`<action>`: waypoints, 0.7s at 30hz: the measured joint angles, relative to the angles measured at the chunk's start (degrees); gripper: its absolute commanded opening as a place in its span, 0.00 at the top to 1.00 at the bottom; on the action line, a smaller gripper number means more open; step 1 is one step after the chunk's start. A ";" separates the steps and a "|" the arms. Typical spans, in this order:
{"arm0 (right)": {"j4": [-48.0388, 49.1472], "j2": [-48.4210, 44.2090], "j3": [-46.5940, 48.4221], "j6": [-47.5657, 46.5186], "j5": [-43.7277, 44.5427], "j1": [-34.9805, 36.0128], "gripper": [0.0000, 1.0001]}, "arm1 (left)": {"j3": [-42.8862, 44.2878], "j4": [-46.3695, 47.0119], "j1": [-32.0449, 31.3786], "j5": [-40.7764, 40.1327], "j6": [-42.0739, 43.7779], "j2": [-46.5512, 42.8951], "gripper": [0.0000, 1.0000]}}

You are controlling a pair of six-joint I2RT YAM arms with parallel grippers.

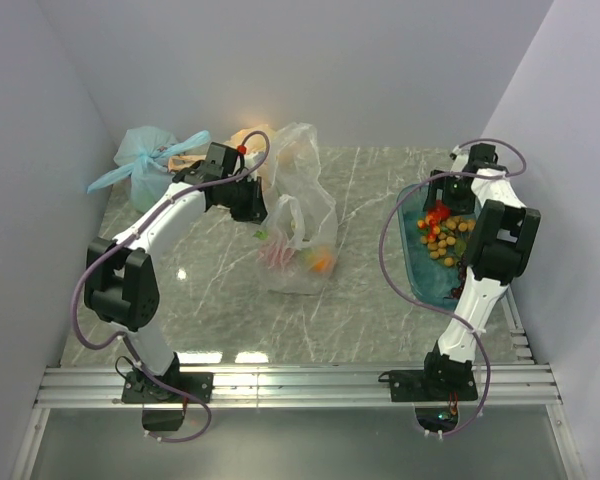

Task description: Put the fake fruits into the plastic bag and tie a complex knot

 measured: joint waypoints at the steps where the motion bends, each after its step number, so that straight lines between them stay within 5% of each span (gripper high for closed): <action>1: 0.07 0.02 -0.61 -0.11 0.02 0.17 0.14 | 0.02 0.00 0.00 -0.11 0.02 0.13 0.99; 12: -0.72 -0.63 -1.53 -1.20 -0.09 0.83 0.56 | 1.05 -0.26 0.00 -0.13 0.39 0.35 1.00; 21: -5.88 -17.35 -1.29 -2.40 -9.11 1.90 0.57 | 1.05 -0.13 -0.02 -0.11 1.90 -1.97 0.99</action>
